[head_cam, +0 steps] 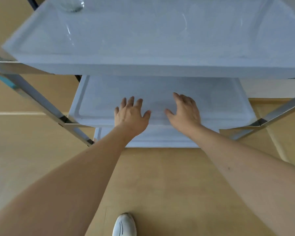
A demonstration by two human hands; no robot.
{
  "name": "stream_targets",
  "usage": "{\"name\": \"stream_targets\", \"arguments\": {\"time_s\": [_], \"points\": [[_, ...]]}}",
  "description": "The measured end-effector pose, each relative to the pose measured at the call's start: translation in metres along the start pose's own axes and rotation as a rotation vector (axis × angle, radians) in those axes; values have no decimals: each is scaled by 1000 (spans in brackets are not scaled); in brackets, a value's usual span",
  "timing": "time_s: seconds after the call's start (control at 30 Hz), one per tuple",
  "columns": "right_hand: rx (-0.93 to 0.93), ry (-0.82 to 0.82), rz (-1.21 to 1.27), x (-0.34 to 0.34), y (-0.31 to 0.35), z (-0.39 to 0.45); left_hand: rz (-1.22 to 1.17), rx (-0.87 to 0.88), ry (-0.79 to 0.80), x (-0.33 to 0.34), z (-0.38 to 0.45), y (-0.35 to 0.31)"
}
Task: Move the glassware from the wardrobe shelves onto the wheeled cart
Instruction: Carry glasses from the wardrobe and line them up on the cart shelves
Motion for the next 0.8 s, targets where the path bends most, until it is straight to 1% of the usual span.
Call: {"name": "stream_targets", "arguments": {"time_s": [0.07,0.2,0.3,0.4,0.53,0.67,0.8], "points": [[16,58,8,-15,9,-26,20,-15,46,-19,-27,0],[27,109,39,-58,27,-82,30,-15,99,-64,-78,-10],[43,148,81,-102,41,-123,50,20,128,-101,-123,-29],[59,157,103,-161,55,-150,112,55,150,-142,-167,-54],[64,80,134,-265,75,-179,173,167,138,-213,-224,-103],[66,31,157,-362,82,-212,152,266,47,-295,-269,-161],[75,-100,156,-450,81,-234,141,343,-41,-362,-300,-223]]}}
Point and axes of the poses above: each hand's wrist, its own z-axis towards the middle knuckle, its own x-axis out of the palm, y = z × x, the point moved 7 cm from there along z, towards the middle knuckle, and after that the axes turned 10 degrees about -x, right-handed, at the moved point
